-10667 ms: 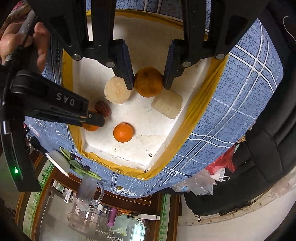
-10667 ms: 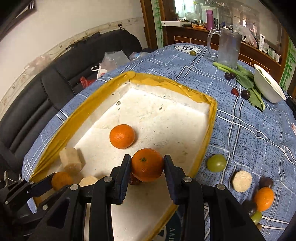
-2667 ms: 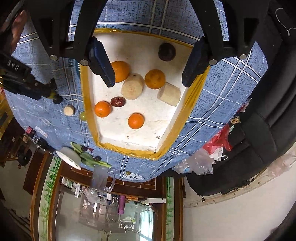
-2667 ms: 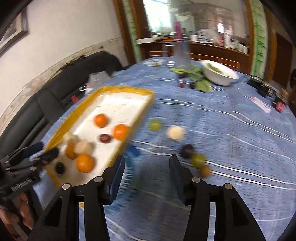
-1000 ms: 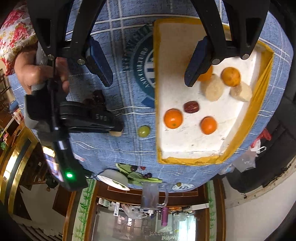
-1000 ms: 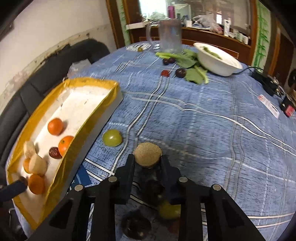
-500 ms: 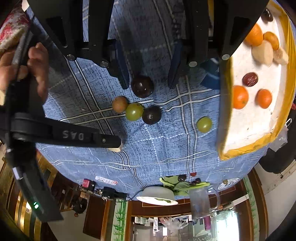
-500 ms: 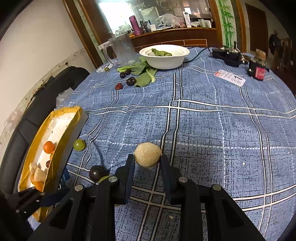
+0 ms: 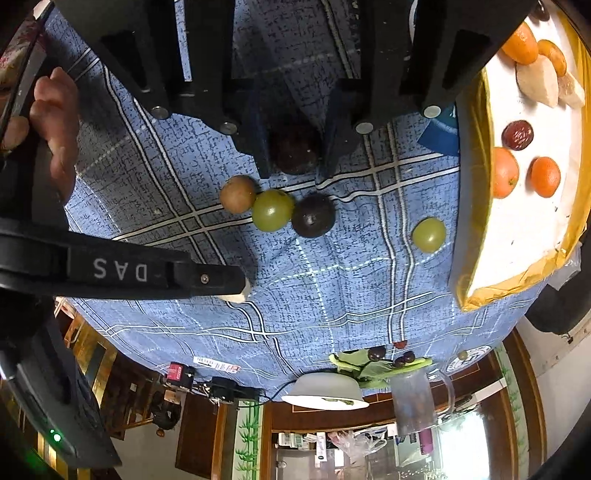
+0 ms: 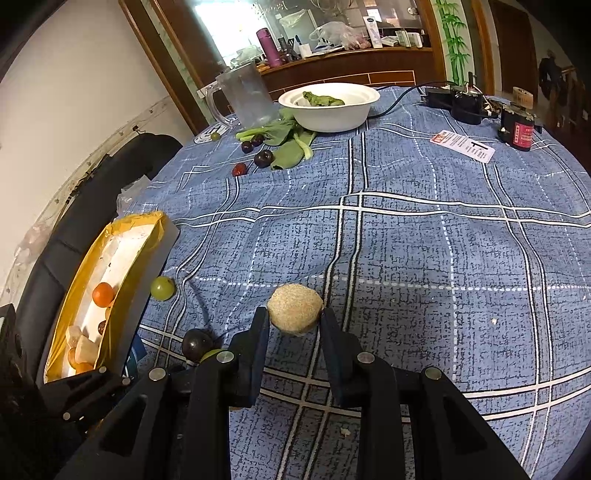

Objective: Organize fruits
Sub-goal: 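Grasp the beige round bun with the right tool while the left tool grasps a dark plum, then carry the bun and dark plum into the white tray and release both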

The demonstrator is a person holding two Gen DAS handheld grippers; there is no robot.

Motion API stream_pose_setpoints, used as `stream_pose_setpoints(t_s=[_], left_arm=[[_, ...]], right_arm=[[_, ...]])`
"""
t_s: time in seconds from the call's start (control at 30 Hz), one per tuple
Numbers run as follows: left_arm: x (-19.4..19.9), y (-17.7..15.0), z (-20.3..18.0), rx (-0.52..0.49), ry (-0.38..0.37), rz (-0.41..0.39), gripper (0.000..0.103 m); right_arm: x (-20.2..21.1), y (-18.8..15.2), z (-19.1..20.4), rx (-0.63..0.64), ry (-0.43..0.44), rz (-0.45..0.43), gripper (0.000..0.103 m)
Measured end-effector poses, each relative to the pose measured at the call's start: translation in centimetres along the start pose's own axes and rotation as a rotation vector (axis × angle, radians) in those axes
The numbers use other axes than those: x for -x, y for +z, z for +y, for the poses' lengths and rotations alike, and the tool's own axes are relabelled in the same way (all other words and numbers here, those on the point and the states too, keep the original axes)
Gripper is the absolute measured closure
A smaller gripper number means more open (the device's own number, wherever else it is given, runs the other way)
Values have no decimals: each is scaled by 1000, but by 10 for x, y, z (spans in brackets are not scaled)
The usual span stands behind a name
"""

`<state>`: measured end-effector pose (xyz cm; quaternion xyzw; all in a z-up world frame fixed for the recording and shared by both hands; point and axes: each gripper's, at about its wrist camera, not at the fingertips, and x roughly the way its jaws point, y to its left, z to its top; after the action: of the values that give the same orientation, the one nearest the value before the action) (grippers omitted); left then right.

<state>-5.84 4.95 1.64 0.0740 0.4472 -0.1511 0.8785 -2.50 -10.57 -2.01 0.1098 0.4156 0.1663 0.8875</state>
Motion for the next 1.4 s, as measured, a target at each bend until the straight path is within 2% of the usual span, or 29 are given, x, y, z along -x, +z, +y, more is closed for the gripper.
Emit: stream_pose_setpoints(t_s=[0.17,0.3,0.43,0.63,0.83,1.03,1.1,1.2,1.4], left_arm=[[15,-7,2,14,10,-32,78],[27,-8,11,71,-18,-53,78],[31,-6,28,169,-72,-61,78],[40,-3,76,383,-140,-81,78],[67,-6,99,412,-76,-136,78],[99,-30,136,444,93,-178,78],[106,-40,149,452,147,-178,78],[112,-55,161,462,183,-165,78],[114,-76,172,444,221,-152,78]], right_arm=[[0,0,-2,-9,-8,-3,73],[3,1,-1,-8,0,-15,73],[4,0,-1,-18,23,-19,73],[5,0,1,-13,30,-23,73],[6,-1,4,-6,55,-33,73],[7,-6,16,35,51,-49,73],[8,-6,25,52,16,-53,73],[14,-4,51,97,31,-56,73],[7,1,126,191,133,1,72]])
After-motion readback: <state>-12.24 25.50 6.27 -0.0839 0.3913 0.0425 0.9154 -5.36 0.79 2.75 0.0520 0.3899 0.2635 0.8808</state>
